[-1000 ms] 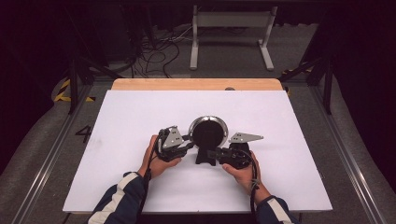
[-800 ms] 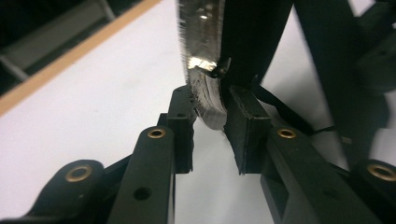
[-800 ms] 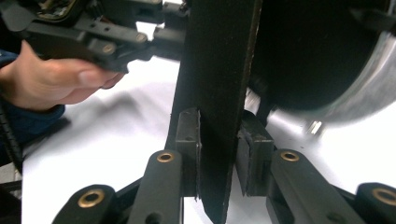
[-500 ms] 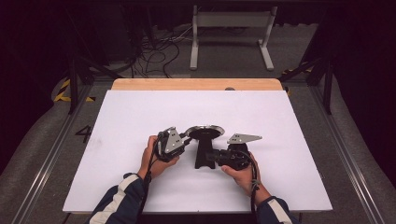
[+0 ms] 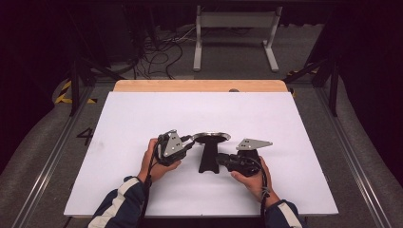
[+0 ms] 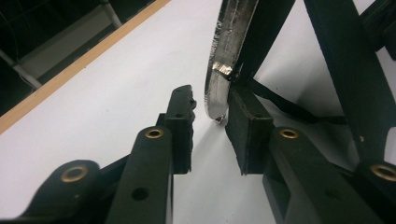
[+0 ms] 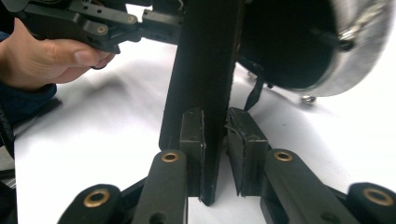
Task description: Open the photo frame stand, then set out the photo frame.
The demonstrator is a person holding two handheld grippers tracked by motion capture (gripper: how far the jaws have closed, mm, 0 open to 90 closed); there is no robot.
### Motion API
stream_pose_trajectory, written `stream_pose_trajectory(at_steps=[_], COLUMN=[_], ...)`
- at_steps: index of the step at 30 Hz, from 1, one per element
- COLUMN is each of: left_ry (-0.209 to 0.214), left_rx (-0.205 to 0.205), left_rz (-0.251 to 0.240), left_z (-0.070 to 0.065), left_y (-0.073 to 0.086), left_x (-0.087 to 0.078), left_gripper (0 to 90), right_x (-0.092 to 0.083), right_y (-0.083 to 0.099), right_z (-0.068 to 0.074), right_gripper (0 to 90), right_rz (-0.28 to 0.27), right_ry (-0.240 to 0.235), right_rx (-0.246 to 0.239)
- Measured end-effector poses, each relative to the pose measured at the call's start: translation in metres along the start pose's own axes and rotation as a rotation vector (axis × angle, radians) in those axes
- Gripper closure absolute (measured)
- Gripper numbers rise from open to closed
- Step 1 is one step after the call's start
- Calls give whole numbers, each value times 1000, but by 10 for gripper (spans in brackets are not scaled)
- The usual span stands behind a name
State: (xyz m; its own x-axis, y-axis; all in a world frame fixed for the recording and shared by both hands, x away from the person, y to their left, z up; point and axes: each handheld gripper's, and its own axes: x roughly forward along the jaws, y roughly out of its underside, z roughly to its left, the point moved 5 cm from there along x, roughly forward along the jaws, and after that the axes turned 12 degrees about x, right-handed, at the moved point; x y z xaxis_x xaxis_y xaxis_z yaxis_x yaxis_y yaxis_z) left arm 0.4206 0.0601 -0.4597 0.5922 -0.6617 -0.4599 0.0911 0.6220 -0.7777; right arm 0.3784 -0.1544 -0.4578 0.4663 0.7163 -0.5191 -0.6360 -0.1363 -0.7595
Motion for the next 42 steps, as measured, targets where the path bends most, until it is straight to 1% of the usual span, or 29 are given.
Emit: stream_pose_trajectory(at_steps=[1,2,3,4,6,8,9,10,11,14,15,17,18,20,23,26,29,31,33,35,36,39,41,42], left_ry=[6,5,7,14,12,18,18,19,35,44,59,77,79,95,109,111,106,104,89,83,87,102,116,114], left_rx=[-5,9,14,12,14,4,4,4,-5,-15,-23,-7,-3,11,9,-11,-35,-33,-38,-45,-48,-50,-50,-56], left_rz=[-8,-6,-6,-8,-2,-8,-8,-7,-10,-14,-18,-22,-27,-27,-11,11,8,13,18,13,4,6,7,9], left_z=[0,0,0,0,-1,-1,-1,0,1,1,1,1,0,0,0,1,3,4,4,5,5,5,3,2], left_y=[0,-1,-1,-2,-2,-2,-2,-1,-1,-1,-1,-3,-4,-6,-4,1,3,3,4,4,3,3,3,3], left_x=[-1,-3,-3,-3,-3,-2,-2,-2,-2,-2,-3,-4,-4,-3,2,6,8,8,9,8,9,11,14,15], left_gripper=[703,699,688,666,623,578,561,561,534,515,507,494,495,493,476,465,461,428,414,402,402,413,453,457], right_x=[-3,-5,-7,-8,-11,-14,-14,-15,-17,-18,-18,-18,-18,-17,-15,-12,-8,-7,-3,0,1,5,11,14], right_y=[0,-1,-1,-1,-3,-3,-3,-3,-4,-4,-4,-4,-4,-4,-2,-1,0,0,1,2,2,1,2,2], right_z=[0,1,2,3,6,11,11,13,17,20,21,26,28,32,38,41,42,42,44,46,47,50,52,54], right_gripper=[787,808,831,848,873,889,889,896,898,898,890,881,883,895,900,900,900,900,900,900,900,900,900,900], right_rz=[-6,-13,-17,-22,-34,-43,-43,-47,-60,-67,-66,-70,-73,-77,-80,-80,-76,-73,-66,-63,-63,-68,-74,-72], right_ry=[3,4,11,23,36,56,56,65,67,72,69,79,89,95,100,100,96,96,94,90,91,93,101,102], right_rx=[-1,-7,-20,-32,-43,-85,-85,-99,-117,-124,-126,-162,-186,-208,-243,-251,-244,-244,-249,-256,-259,-259,-253,-252])
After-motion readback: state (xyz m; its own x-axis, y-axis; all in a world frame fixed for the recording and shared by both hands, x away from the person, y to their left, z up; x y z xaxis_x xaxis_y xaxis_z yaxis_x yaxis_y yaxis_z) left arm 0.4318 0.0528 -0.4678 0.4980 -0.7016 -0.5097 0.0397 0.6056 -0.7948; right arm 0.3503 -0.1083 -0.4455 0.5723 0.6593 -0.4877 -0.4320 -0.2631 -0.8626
